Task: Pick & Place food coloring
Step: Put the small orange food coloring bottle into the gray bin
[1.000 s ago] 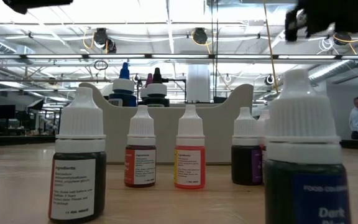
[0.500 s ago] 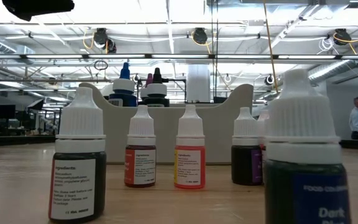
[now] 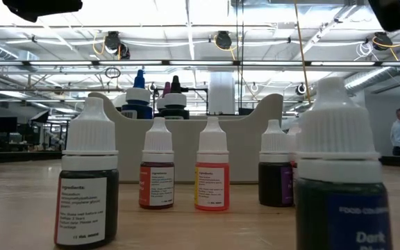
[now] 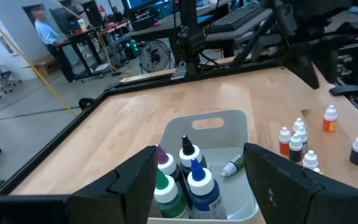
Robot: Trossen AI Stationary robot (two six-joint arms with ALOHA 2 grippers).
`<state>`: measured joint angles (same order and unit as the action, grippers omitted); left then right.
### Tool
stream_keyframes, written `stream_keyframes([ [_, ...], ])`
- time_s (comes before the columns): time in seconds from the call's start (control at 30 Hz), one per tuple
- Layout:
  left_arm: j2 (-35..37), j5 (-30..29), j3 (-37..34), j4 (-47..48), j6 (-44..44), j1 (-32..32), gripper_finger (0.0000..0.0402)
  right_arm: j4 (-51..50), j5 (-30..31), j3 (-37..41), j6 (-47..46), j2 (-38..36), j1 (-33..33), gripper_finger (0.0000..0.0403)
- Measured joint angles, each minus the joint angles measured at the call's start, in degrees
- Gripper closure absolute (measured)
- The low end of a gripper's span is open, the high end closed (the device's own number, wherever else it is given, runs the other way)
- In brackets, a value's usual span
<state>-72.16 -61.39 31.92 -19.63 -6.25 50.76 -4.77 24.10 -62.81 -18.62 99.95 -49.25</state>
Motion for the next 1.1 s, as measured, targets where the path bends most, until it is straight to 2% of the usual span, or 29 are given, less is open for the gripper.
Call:
stream_keyframes([
  [0.27,0.0,0.0,0.0,-0.03,-0.06,0.0,0.016,4.69,-3.39,0.0,2.92,3.94,0.02,0.0191],
  [0.47,-0.02,0.0,0.0,-0.1,-0.04,0.0,0.016,5.4,-3.18,0.02,4.58,6.45,0.04,0.0166],
  [0.73,-0.02,-0.02,0.0,-1.51,0.01,0.0,0.016,7.1,-3.19,0.07,5.94,8.84,0.2,0.0176],
  [1.1,-0.02,-0.02,0.01,-1.56,0.03,0.0,0.016,10.59,-3.17,0.54,5.82,8.77,2.0,0.0222],
])
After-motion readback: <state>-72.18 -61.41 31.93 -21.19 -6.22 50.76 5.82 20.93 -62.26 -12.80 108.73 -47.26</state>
